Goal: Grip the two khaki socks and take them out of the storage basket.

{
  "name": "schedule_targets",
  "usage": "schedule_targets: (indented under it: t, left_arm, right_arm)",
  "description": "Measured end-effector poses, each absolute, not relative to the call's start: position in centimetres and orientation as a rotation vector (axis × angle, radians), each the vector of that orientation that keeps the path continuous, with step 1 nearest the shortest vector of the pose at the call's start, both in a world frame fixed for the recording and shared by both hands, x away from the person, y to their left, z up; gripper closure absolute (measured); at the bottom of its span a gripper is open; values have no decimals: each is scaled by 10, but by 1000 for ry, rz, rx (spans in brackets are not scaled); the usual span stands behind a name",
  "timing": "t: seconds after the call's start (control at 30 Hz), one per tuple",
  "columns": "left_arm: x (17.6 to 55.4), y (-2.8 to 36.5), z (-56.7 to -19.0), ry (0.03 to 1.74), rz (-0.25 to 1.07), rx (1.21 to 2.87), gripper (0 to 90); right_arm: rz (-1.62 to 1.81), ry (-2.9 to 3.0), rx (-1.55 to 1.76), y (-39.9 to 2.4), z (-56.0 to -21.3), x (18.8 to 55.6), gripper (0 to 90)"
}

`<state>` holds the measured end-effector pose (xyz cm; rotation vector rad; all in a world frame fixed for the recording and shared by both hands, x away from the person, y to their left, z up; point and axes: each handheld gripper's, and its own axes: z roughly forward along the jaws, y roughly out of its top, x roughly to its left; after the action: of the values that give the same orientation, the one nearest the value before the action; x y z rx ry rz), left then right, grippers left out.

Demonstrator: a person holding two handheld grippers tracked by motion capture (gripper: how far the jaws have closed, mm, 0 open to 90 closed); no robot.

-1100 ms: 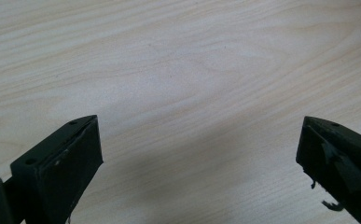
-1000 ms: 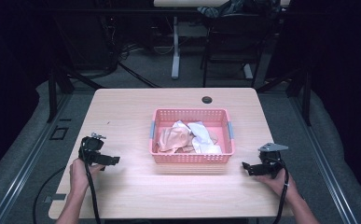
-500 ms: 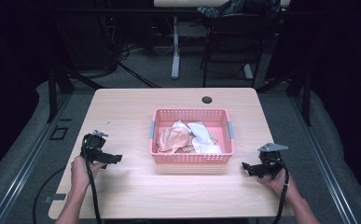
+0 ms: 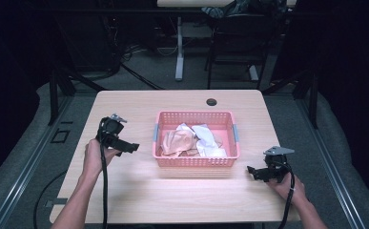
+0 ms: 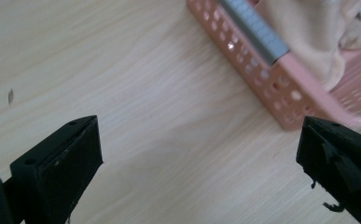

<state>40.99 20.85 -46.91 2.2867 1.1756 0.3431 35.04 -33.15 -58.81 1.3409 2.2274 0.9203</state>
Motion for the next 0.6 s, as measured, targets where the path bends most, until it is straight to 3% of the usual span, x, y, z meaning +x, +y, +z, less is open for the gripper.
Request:
schedule_targets:
  t: [0.2, 0.6]
  left_arm:
    - [424, 175, -451, 1078, 323, 2318, 0]
    - [448, 110, -453, 965, 258, 2409, 33]
  right_arm:
    - [926, 2222, 1335, -332, -589, 350, 0]
    - [927, 2224, 1331, -332, -589, 349, 0]
